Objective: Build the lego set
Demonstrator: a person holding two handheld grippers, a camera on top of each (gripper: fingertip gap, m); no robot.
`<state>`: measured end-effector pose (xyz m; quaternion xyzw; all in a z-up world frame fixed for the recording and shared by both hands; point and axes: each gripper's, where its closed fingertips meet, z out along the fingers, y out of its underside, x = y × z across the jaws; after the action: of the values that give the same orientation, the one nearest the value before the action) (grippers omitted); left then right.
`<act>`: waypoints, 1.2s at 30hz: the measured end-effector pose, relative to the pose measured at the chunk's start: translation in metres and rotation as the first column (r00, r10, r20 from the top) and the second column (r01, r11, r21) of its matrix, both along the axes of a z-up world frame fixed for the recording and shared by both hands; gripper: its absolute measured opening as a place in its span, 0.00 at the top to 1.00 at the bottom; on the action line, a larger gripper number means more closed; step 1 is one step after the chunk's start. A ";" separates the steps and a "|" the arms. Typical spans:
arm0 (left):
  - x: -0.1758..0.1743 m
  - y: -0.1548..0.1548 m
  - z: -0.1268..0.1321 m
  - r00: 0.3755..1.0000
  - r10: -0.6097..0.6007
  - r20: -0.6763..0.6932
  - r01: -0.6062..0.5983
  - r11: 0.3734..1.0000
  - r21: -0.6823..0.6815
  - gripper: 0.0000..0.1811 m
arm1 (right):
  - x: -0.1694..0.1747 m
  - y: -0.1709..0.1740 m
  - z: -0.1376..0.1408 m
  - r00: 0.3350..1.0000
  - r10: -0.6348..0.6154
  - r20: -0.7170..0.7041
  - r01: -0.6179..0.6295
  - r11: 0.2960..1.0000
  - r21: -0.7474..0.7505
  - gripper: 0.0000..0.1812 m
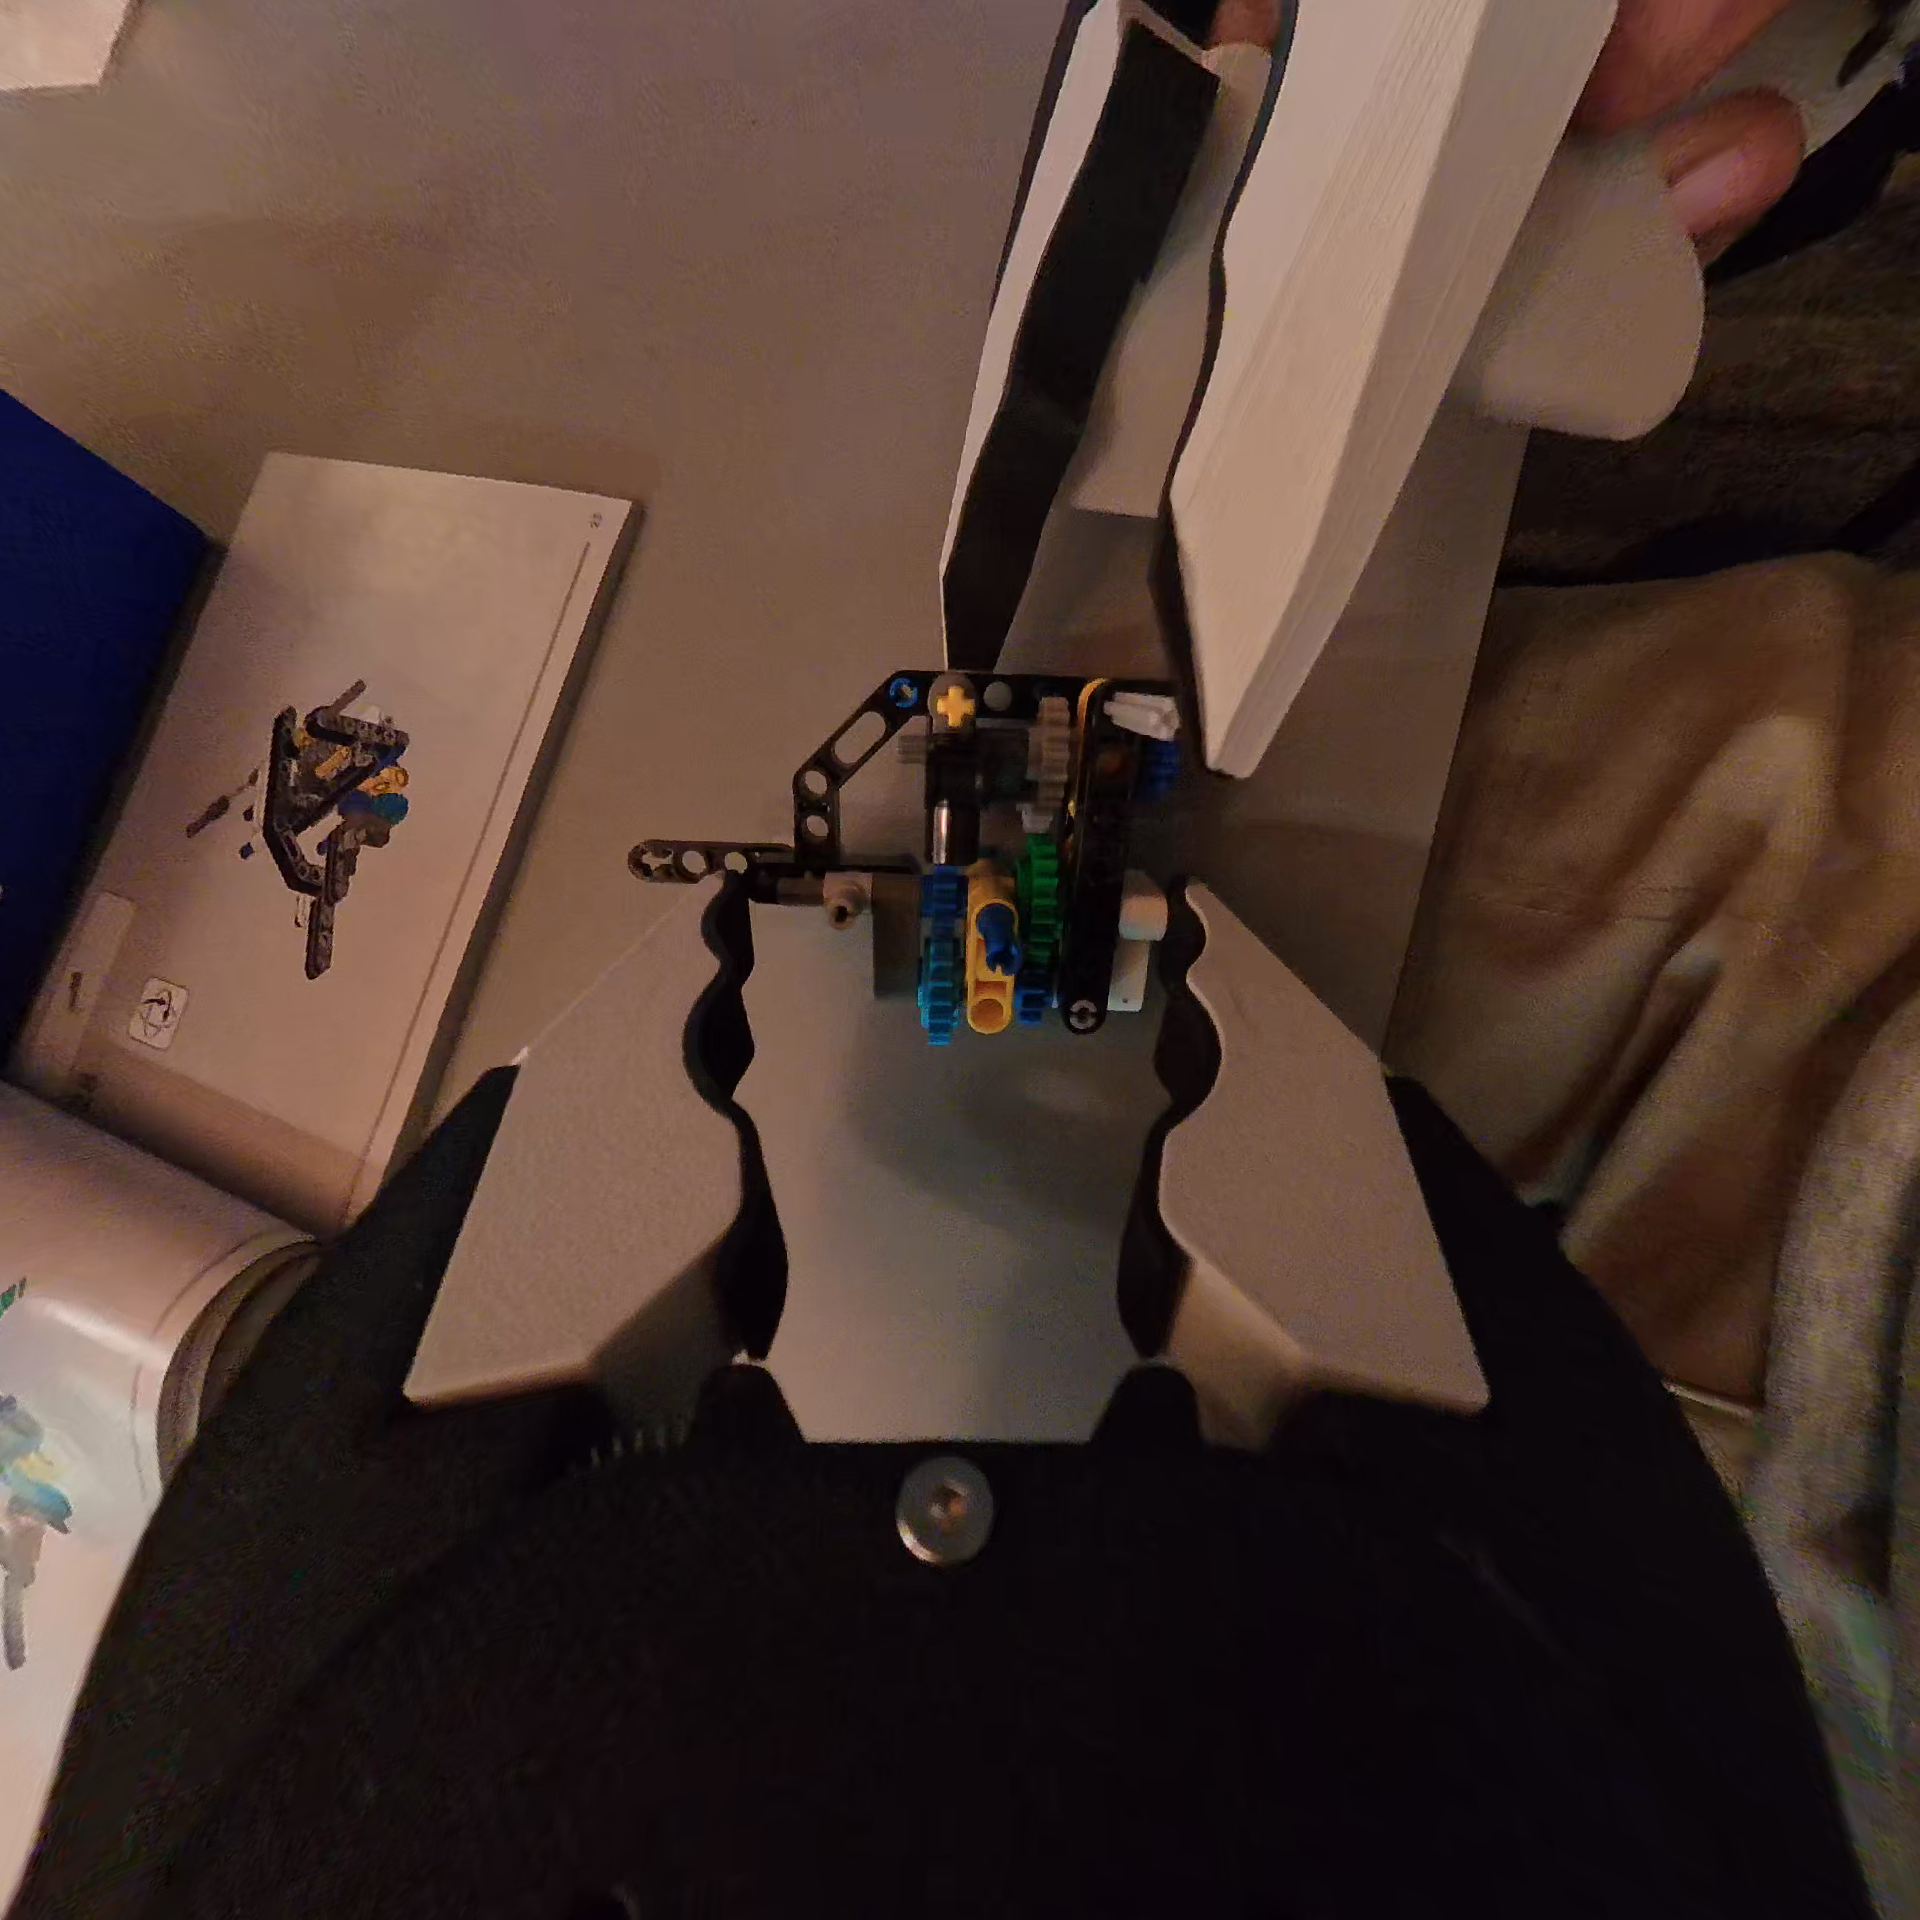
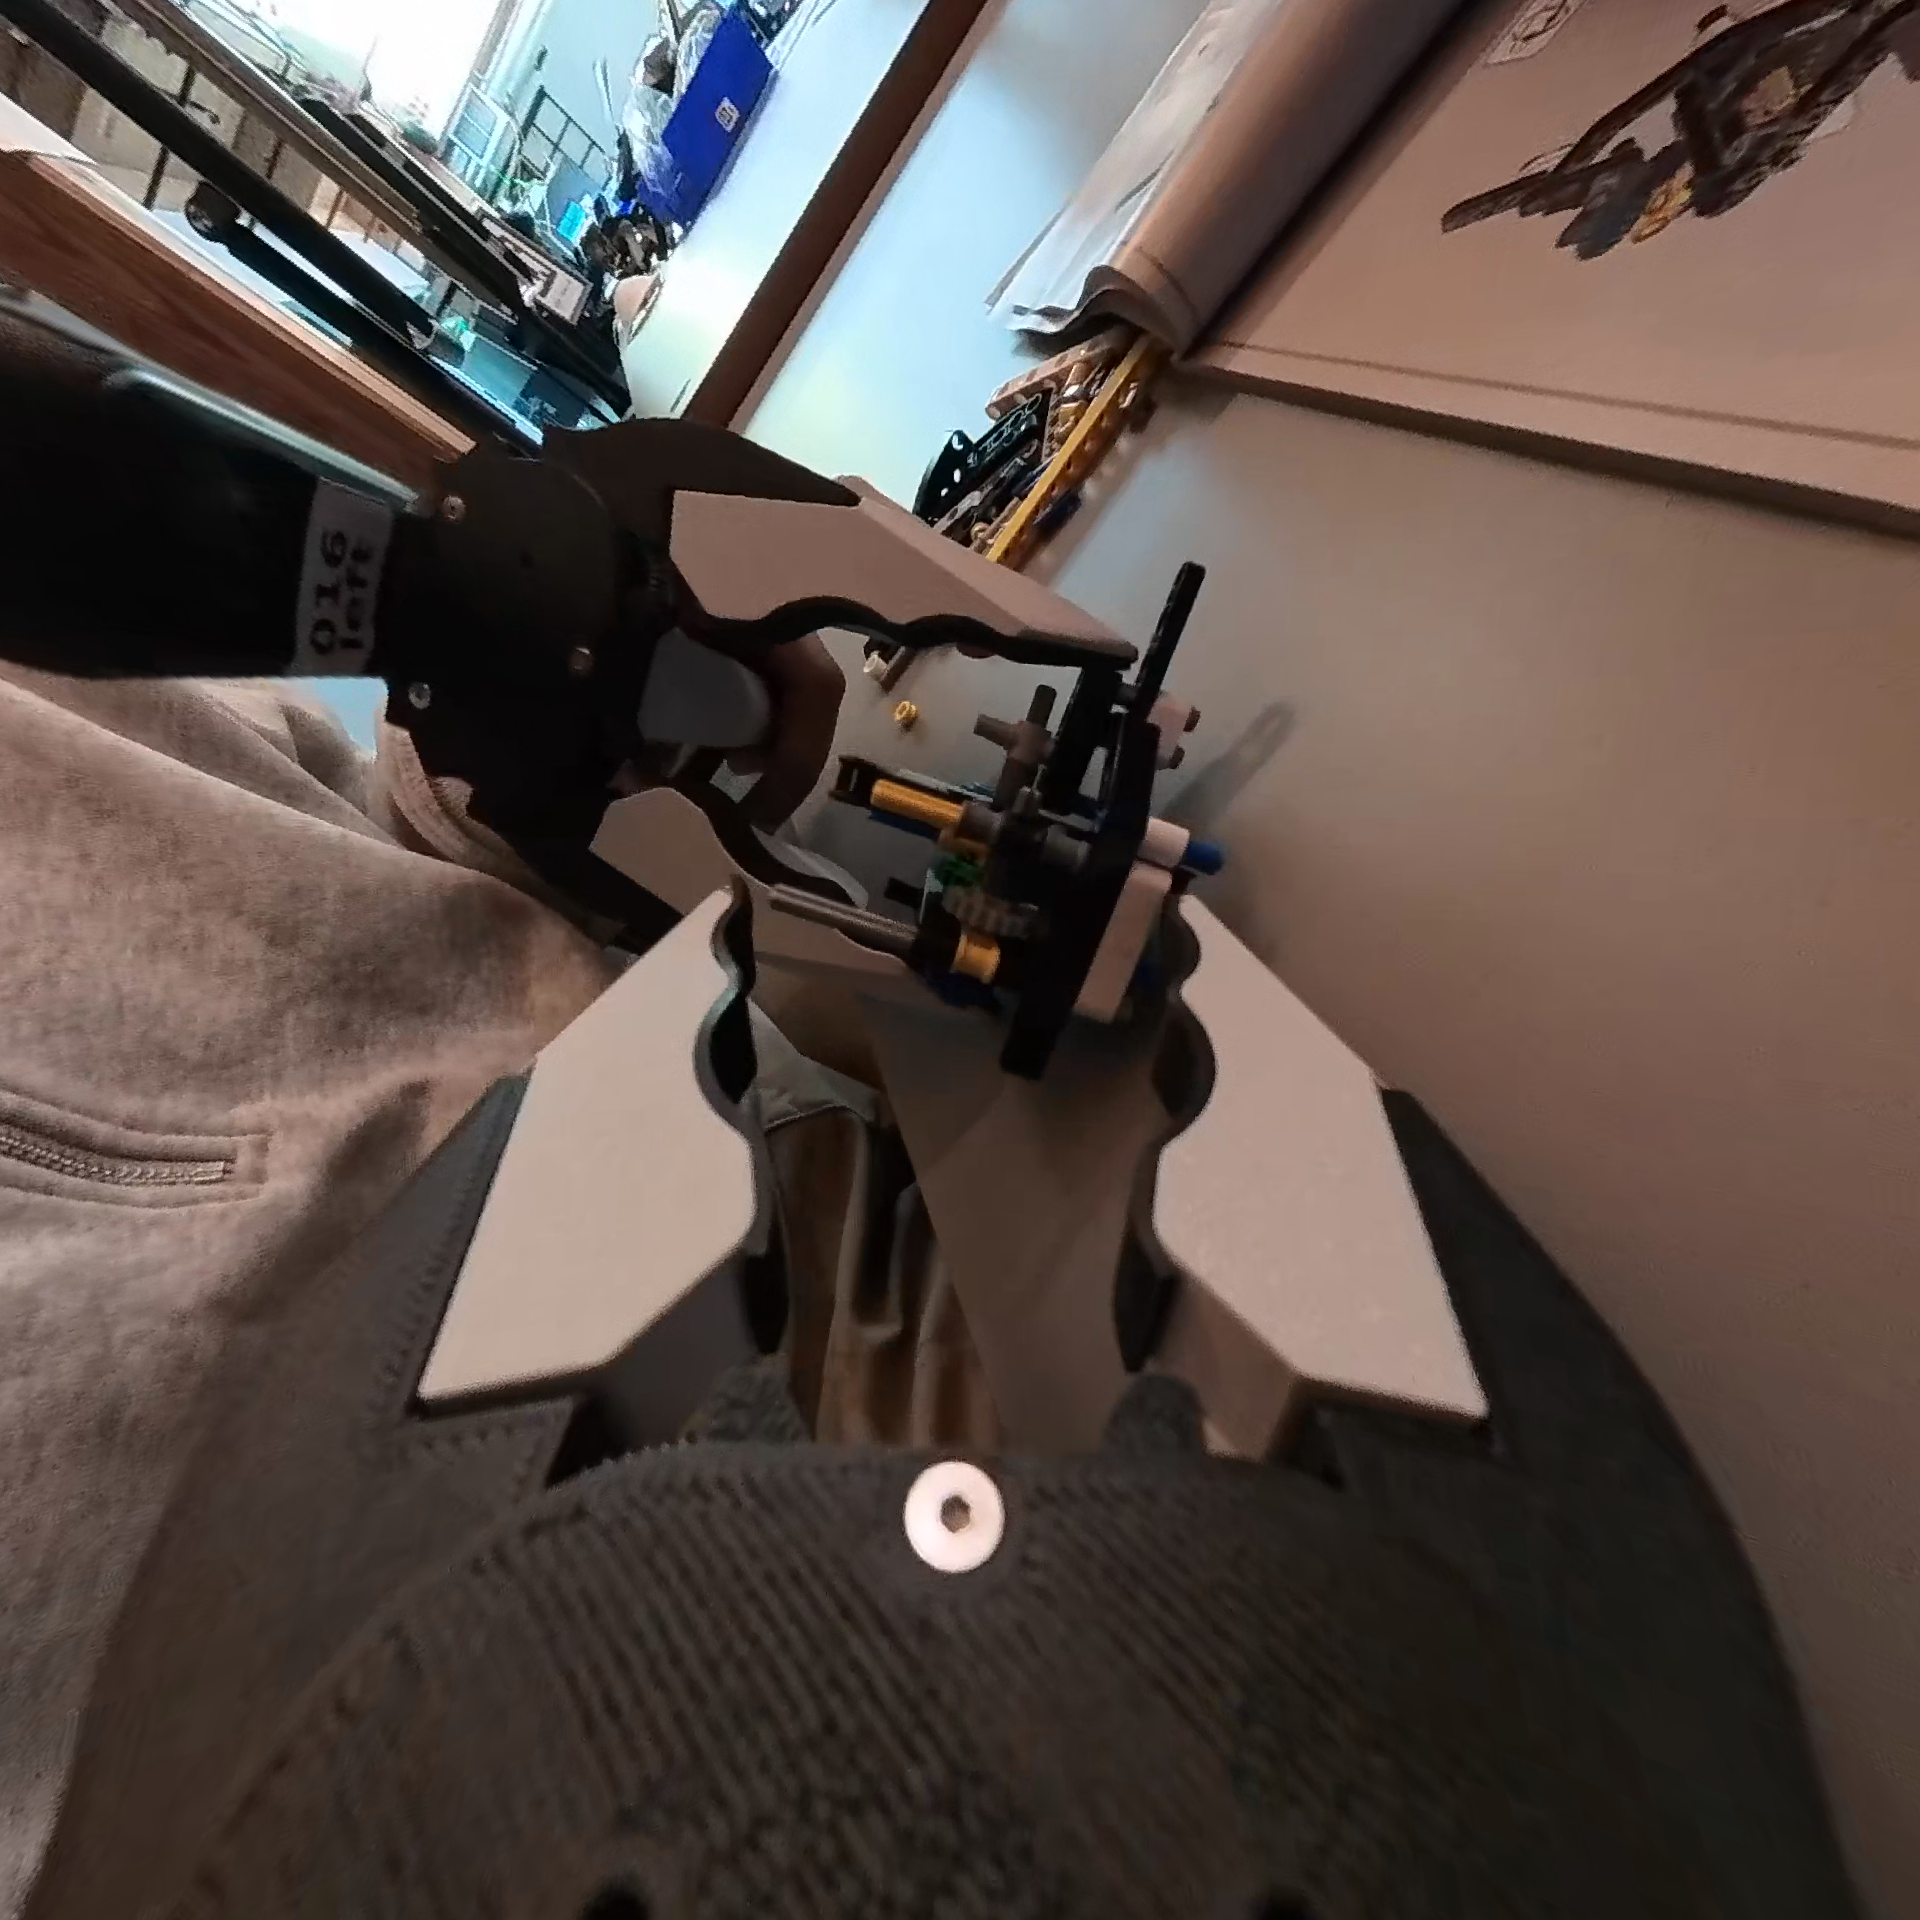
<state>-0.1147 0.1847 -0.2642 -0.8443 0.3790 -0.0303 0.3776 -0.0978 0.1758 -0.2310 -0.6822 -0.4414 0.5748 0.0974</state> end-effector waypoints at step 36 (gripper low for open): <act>0.000 0.001 0.000 0.999 0.007 -0.040 -0.007 1.000 0.013 0.57 | -0.002 0.001 -0.005 0.994 -0.017 0.110 0.023 0.998 -0.057 0.60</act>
<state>-0.1145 0.1858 -0.2640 -0.8437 0.3836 -0.0097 0.3753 -0.0994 0.1768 -0.2365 -0.7195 -0.4225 0.5480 0.0590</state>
